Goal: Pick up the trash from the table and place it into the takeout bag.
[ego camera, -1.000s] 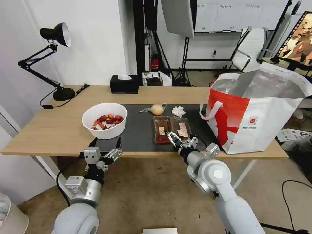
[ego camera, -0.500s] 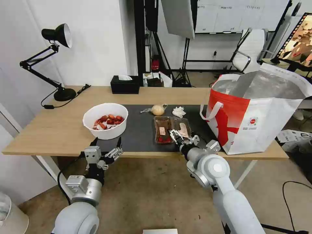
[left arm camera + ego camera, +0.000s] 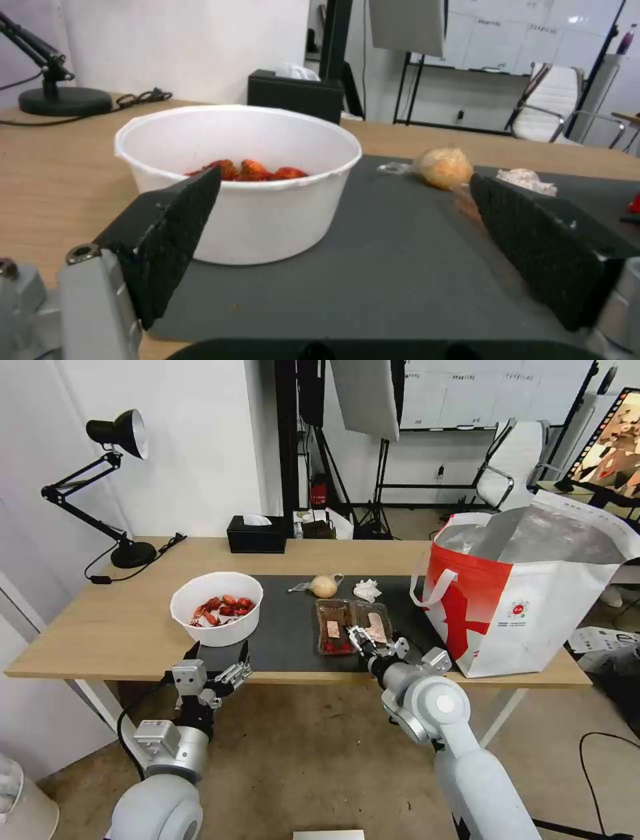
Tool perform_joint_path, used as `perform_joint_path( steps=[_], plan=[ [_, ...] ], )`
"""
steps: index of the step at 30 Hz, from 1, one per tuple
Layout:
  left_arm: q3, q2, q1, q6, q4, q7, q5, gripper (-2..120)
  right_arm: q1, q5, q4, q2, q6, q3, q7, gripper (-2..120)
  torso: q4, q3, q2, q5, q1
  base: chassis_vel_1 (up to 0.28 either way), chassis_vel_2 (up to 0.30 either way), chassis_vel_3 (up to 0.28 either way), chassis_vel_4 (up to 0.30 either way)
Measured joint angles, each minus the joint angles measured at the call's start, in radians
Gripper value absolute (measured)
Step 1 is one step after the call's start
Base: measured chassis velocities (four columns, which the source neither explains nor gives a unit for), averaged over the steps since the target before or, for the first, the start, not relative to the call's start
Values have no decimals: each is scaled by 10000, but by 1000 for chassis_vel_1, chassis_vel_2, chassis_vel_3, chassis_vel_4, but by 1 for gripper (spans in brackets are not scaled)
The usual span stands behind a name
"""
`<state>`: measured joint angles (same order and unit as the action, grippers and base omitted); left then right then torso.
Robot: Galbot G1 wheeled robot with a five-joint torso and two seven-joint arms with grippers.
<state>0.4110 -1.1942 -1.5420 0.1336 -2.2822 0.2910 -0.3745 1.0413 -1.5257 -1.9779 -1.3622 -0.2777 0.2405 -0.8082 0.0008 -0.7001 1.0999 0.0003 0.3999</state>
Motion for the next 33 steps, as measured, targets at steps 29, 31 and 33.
perform_joint_path(
  steps=[29,31,33],
  plan=[
    [62,-157,-304,-249,-102,-4,244,100,367,3155,-233,735,1028,116,2436,100,-11,-1,-3,-3,4,0,0,0,0],
    [63,-163,-305,-252,-107,-5,245,100,331,3328,-310,913,1017,64,2948,100,-11,0,-2,-3,3,0,0,0,0],
    [68,-169,-310,-263,-114,-4,247,100,184,3375,-432,1206,863,-64,3679,100,-12,1,-1,-2,1,0,0,0,0]
  ],
)
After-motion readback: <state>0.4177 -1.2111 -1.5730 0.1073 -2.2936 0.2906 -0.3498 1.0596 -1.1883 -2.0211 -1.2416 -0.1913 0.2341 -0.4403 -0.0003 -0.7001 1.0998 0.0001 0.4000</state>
